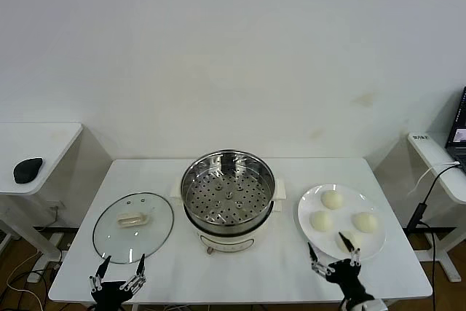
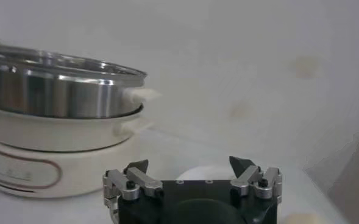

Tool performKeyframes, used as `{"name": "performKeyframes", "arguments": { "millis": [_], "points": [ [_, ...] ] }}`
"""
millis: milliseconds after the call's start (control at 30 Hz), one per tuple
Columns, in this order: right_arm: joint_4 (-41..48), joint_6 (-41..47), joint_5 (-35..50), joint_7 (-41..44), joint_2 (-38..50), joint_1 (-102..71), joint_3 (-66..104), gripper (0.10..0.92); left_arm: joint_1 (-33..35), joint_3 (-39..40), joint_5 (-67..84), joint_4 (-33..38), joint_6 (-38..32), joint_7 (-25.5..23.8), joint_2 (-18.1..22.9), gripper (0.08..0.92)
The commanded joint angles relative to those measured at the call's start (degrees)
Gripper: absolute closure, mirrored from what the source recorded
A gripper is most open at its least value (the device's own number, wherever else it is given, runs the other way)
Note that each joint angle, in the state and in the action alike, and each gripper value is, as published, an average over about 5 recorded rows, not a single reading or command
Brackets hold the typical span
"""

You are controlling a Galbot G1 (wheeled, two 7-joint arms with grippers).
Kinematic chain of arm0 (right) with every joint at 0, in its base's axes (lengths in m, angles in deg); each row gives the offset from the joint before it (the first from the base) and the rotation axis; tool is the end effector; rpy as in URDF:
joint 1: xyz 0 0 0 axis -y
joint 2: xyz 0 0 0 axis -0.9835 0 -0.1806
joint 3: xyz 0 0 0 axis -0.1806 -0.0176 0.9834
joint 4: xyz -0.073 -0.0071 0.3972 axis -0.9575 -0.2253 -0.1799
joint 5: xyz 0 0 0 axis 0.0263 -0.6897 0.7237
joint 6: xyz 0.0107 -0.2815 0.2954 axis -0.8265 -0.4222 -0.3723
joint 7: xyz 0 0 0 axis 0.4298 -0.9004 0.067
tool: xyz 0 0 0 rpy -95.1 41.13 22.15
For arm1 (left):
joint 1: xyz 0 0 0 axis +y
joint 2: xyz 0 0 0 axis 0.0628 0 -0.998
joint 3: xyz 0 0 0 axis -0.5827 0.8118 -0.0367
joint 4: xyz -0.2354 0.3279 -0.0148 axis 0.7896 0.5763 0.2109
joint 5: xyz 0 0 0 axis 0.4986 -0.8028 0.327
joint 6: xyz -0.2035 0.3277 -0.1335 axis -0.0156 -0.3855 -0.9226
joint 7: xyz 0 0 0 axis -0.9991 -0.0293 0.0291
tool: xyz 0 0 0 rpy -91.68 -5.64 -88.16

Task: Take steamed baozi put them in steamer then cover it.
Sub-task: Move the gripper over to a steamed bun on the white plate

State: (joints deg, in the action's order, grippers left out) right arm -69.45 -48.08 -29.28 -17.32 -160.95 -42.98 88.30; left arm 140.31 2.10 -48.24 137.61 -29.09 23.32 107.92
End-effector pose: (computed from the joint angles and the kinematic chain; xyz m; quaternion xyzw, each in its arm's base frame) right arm 0.1981 -0.1446 -0.3719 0.0861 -0.9550 0.2803 0.0437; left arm 0.1122 0.1026 -0.3751 0.0260 -0.9916 -0.0253 0.1243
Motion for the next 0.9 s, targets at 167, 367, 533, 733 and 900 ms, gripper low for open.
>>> {"name": "performKeyframes", "arguments": {
  "millis": [167, 367, 533, 733, 900],
  "points": [
    [3.25, 8.10, -18.32, 5.25, 16.88, 13.01, 3.25, 0.203, -1.38, -1.31, -5.48, 0.49, 3.07, -1.42, -0.86, 0.177],
    [8.21, 12.86, -17.43, 17.99, 30.49, 21.82, -0.26, 0.203, -2.10, -1.15, -5.78, 0.26, 3.63, -1.28, -0.63, 0.177],
    [16.61, 11.42, -9.41, 29.12, 41.51, 32.08, -10.25, 0.203, -2.55, -1.28, -5.66, -0.21, 3.72, -1.13, -0.77, 0.177],
    [27.36, 11.59, -4.50, 39.26, 45.76, 53.01, -31.86, 0.203, -2.89, -1.37, -5.48, -1.04, 3.59, -0.93, -0.81, 0.177],
    [34.16, 12.54, -0.66, 47.10, 46.29, 71.01, -53.17, 0.203, -3.08, -1.88, -4.83, -1.09, 3.52, -0.89, -1.07, 0.177]
  ]
}}
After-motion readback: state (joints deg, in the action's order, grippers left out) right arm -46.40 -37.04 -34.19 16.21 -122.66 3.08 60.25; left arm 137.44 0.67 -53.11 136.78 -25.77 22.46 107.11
